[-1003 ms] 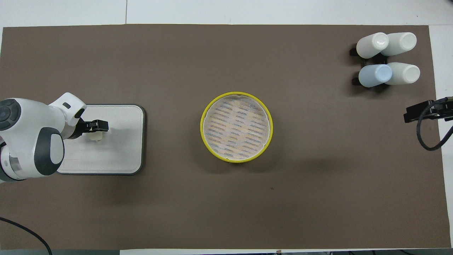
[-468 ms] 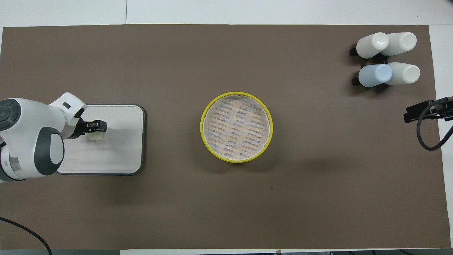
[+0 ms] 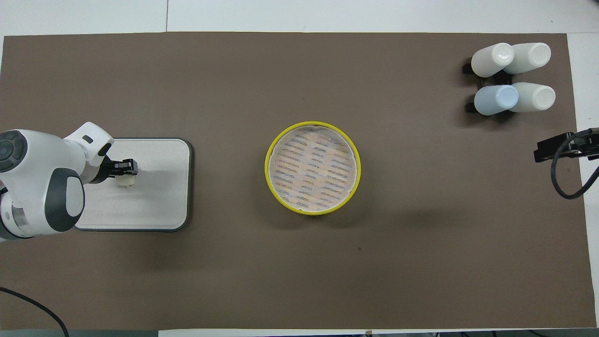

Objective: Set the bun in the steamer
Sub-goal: 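Close the left gripper around the white bun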

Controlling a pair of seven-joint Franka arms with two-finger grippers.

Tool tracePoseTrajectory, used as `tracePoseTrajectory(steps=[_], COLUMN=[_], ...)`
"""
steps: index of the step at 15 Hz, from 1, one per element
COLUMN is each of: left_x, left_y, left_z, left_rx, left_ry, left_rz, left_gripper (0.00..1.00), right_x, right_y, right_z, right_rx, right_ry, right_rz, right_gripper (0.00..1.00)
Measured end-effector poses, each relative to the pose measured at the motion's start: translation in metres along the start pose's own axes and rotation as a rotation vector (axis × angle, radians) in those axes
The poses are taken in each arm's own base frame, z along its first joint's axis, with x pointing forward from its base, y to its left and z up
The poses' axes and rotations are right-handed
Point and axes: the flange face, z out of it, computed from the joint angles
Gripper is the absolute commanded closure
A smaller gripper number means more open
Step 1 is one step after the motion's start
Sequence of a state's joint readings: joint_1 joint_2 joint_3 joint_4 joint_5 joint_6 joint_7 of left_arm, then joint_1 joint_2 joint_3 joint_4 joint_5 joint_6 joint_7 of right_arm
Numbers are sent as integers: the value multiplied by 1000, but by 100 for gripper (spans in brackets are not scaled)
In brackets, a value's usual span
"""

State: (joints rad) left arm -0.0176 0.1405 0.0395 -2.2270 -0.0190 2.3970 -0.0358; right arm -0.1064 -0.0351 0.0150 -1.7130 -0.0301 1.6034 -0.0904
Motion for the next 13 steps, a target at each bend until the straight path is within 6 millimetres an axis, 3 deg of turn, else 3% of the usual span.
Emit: tracePoseTrajectory(steps=[3, 7, 13], left_x=[0, 0, 1], left_y=[0, 0, 0], left_z=[0, 0, -1], left_rx=[0, 0, 0], left_ry=[1, 0, -1], left_rz=[0, 0, 0], left_gripper=[48, 69, 71], right_x=[-1, -3, -5], right_y=[-1, 2, 3], right_z=[1, 1, -2], right_rx=[1, 2, 2], right_ry=[-13, -21, -16], right_rz=[-1, 3, 6], right_gripper=[0, 0, 0])
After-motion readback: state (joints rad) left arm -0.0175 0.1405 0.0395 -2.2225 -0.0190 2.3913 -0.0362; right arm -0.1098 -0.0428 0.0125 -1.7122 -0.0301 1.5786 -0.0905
